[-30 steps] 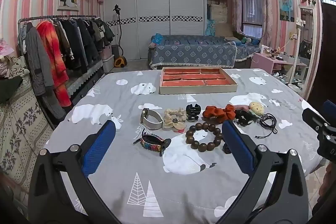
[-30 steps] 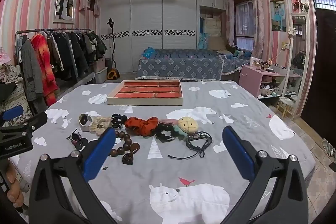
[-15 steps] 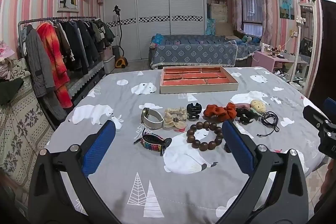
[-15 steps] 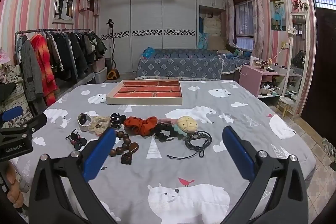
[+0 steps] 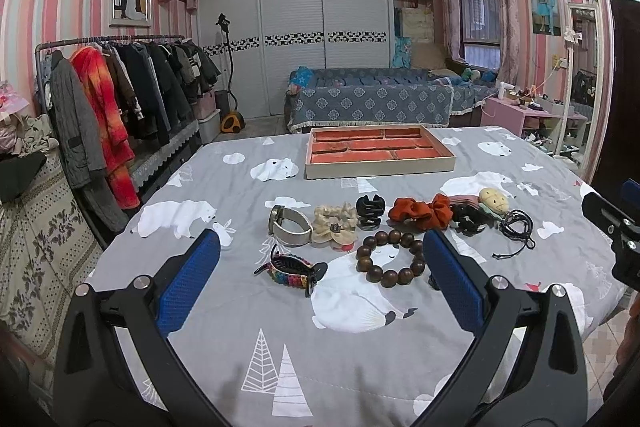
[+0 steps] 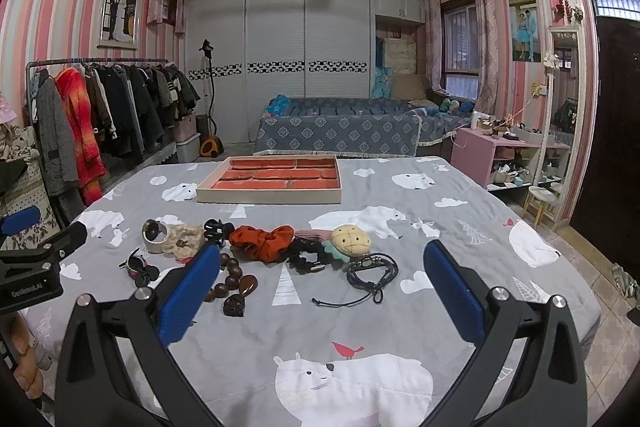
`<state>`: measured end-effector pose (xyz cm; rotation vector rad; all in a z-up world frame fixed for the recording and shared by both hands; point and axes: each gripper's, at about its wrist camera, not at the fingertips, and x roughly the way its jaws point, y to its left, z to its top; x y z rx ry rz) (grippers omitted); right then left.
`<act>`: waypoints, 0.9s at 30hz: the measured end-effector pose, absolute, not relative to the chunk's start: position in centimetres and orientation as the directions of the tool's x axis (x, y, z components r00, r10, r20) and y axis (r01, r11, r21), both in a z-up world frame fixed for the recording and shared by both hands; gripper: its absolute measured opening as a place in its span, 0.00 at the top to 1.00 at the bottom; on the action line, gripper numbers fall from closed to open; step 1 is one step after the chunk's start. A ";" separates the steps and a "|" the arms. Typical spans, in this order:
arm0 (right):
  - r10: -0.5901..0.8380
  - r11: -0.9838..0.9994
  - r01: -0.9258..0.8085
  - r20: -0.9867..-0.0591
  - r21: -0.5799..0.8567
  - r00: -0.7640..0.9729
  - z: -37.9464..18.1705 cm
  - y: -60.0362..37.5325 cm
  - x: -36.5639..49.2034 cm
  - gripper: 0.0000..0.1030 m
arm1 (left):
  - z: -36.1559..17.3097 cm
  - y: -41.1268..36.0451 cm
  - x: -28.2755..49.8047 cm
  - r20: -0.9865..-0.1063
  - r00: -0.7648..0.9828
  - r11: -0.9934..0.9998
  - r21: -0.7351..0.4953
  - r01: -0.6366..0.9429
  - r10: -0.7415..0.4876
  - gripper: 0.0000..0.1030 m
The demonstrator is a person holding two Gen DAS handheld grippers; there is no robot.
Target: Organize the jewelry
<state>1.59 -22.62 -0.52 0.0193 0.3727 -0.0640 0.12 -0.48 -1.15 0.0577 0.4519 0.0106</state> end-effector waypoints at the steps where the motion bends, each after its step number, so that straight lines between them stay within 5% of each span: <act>1: -0.060 0.998 0.067 -0.367 0.007 0.928 -0.6 -22.6 1.6 0.04 | -1.2 -0.5 0.1 -0.437 0.899 0.998 0.058 0.002 0.024 0.05; 27: -0.074 0.997 0.081 -0.396 0.000 0.915 -2.0 -22.4 2.4 0.04 | -1.8 -0.3 0.4 -0.442 0.896 0.998 0.061 -0.005 0.031 0.05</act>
